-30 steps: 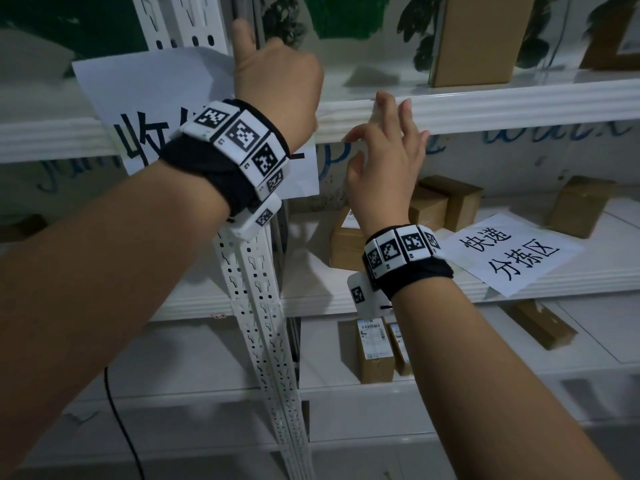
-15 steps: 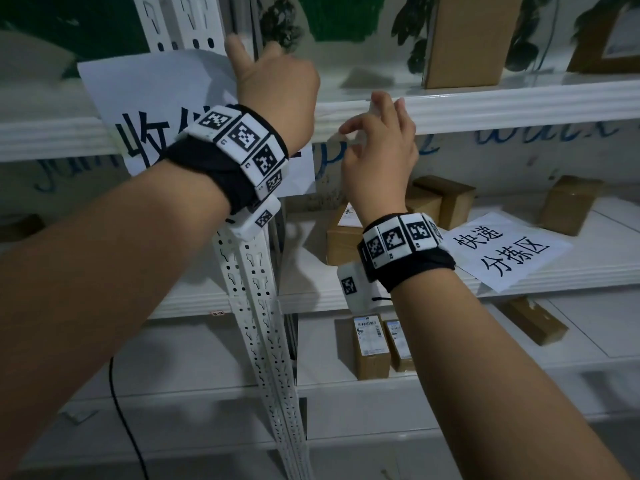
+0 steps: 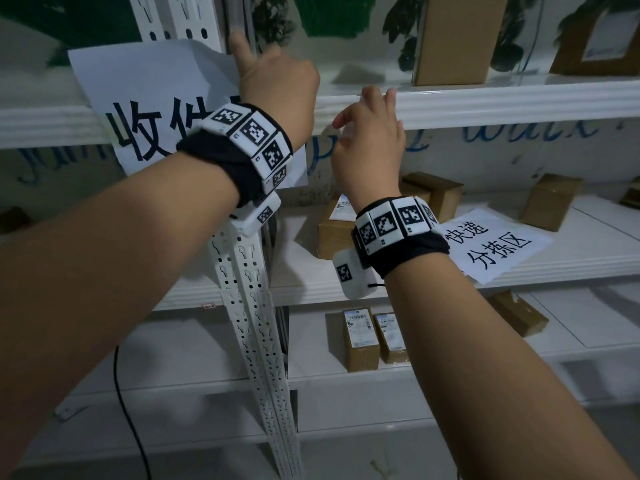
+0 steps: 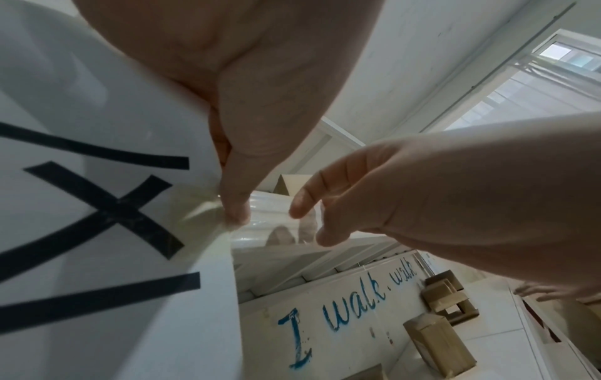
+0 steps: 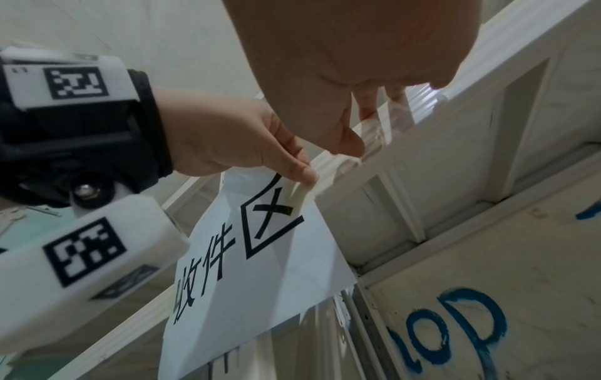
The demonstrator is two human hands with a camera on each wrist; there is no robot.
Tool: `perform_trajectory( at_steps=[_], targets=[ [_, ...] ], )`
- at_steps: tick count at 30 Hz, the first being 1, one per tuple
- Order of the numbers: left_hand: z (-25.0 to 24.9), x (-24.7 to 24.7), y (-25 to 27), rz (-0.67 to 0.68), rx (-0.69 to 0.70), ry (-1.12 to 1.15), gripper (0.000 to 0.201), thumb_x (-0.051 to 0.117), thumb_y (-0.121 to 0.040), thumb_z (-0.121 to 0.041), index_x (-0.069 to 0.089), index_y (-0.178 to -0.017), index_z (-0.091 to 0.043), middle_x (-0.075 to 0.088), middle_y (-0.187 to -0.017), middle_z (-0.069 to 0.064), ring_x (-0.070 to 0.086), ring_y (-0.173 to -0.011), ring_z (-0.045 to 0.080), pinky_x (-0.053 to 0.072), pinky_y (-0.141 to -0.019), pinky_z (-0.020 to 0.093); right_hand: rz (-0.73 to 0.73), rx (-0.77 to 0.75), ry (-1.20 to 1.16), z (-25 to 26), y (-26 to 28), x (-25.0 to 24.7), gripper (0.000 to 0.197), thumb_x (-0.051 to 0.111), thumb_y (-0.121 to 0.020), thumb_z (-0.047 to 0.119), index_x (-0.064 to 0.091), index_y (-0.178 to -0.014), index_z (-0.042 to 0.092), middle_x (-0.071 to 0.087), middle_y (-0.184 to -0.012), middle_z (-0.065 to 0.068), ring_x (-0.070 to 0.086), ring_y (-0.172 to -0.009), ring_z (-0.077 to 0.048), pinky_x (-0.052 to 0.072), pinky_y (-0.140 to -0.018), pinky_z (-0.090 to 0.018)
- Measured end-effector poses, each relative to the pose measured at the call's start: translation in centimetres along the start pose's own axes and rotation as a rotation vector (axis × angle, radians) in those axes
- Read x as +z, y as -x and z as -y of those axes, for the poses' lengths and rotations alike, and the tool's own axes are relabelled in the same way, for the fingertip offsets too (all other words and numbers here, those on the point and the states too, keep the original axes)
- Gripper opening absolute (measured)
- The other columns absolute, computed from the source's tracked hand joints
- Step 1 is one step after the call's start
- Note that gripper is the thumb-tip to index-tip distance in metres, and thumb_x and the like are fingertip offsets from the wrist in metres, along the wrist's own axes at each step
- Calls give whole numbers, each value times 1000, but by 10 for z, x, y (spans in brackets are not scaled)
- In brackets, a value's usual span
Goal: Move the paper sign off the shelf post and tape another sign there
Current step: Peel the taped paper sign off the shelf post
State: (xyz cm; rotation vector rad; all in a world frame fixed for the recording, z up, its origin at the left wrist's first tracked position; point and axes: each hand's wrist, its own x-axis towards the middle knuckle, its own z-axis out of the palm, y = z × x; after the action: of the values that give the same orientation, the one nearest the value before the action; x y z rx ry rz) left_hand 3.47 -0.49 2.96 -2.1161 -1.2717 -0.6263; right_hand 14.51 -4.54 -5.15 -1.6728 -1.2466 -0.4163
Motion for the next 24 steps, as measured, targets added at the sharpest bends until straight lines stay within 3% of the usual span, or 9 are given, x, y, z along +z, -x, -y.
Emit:
perform_trajectory(
  at_steps=[4, 7, 10, 15, 19, 21, 24],
  targets=[
    [-3, -3, 1, 0, -12, 21, 11, 71, -94, -14, 69, -87, -22, 61, -87, 2, 54, -127, 36, 11, -124, 70, -18, 27, -8, 3, 2, 1, 36, 56, -90, -4, 66, -113, 22, 44, -159, -1, 14, -164, -31, 23, -127, -63],
    [-6, -3, 4, 8, -35, 51, 15, 69, -94, -12, 66, -84, -23, 59, -88, 2, 52, -130, 34, 12, -123, 69, -49, 68, -89, 8, 3, -1, 59, 49, -87, -14, 56, -132, 23, 49, -154, 2, 14, -164, -29, 22, -126, -66],
    [-8, -3, 7, -4, -33, 54, 16, 68, -92, -11, 68, -83, -23, 60, -89, 0, 49, -134, 34, 10, -123, 70, -26, 76, -85, 10, 1, -2, 74, 50, -90, -12, 48, -150, 32, 43, -160, 4, 10, -165, -28, 19, -124, -71],
    [-6, -1, 11, -17, -43, 75, 18, 64, -93, -10, 76, -90, -22, 61, -96, 0, 44, -140, 32, 11, -124, 68, 0, 37, -52, 7, -2, 2, 45, 55, -100, 1, 66, -128, 34, 39, -161, -6, 7, -164, -35, 18, -119, -79],
    [-4, -1, 13, -1, -52, 107, 24, 62, -91, -5, 79, -92, -22, 66, -108, 3, 42, -142, 31, 9, -125, 68, 7, 55, -21, 8, -6, -1, 31, 61, -101, 8, 70, -120, 31, 42, -159, -4, 11, -165, -31, 28, -117, -74],
    [-3, -2, 14, -3, -52, 114, 24, 63, -91, -4, 80, -94, -22, 68, -115, 4, 40, -144, 31, 9, -126, 67, 6, 59, 40, 9, -11, -3, 32, 62, -100, 8, 72, -118, 32, 46, -155, -2, 20, -163, -28, 32, -116, -67],
    [-1, -4, 15, 9, -67, 132, 23, 65, -94, -6, 81, -98, -22, 66, -128, 6, 34, -148, 34, 7, -127, 65, -12, 64, 104, 9, -19, -11, 35, 64, -96, 9, 77, -114, 37, 55, -144, 2, 51, -144, -22, 31, -116, -57]
  ],
)
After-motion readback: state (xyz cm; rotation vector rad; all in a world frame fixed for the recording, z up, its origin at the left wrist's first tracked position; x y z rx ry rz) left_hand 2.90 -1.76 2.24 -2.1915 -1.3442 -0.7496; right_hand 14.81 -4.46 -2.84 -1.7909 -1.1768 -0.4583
